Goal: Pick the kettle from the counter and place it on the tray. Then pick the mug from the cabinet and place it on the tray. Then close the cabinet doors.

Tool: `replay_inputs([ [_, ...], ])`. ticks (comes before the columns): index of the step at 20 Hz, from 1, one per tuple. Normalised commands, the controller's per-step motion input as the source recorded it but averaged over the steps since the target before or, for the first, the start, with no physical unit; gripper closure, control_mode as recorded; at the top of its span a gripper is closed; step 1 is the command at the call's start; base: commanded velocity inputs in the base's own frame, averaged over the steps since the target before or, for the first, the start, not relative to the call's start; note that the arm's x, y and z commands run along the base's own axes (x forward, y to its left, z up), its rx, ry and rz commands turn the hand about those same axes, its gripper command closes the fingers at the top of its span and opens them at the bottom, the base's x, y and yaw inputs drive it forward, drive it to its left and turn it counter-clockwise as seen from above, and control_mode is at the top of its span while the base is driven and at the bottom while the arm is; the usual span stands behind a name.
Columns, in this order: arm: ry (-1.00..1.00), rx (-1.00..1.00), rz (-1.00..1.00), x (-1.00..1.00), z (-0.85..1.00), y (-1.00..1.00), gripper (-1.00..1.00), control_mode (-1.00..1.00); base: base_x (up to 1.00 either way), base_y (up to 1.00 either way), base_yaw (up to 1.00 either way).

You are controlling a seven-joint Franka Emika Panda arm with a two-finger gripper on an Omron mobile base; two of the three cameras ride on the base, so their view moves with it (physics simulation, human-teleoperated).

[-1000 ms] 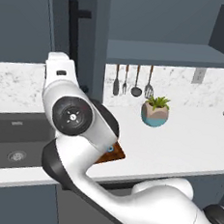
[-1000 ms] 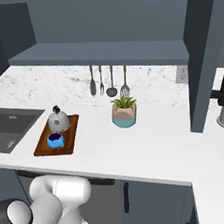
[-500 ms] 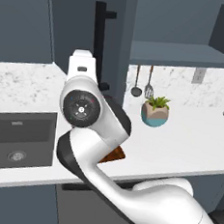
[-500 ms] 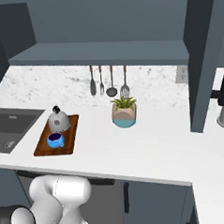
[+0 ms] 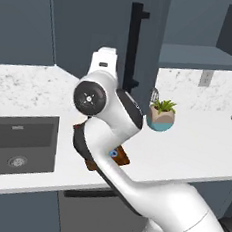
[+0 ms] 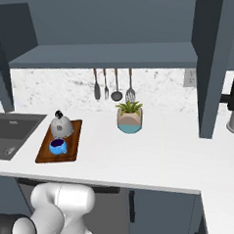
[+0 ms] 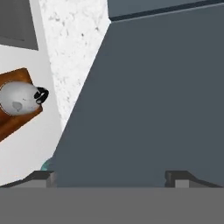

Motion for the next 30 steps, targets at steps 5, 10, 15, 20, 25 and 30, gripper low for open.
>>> replay_inputs([
  [5, 0.0, -0.01, -0.13, 0.64, -0.03, -0.53, -1.0, -1.0, 0.0, 0.0, 0.0],
  [10, 0.0, 0.0, -0.08, 0.65, -0.03, -0.47, -1.0, -1.0, 0.0, 0.0, 0.0],
  [15, 0.0, 0.0, -0.06, 0.63, 0.0, -0.51, -1.0, -1.0, 0.0, 0.0, 0.0],
  [20, 0.01, 0.0, 0.0, 0.7, -0.04, -0.51, -1.0, -1.0, 0.0, 0.0, 0.0],
  [25, 0.0, 0.0, 0.03, 0.69, -0.06, -0.5, -1.0, -1.0, 0.0, 0.0, 0.0],
  [30, 0.0, 0.01, 0.11, 0.58, -0.01, -0.37, -1.0, -1.0, 0.0, 0.0, 0.0],
])
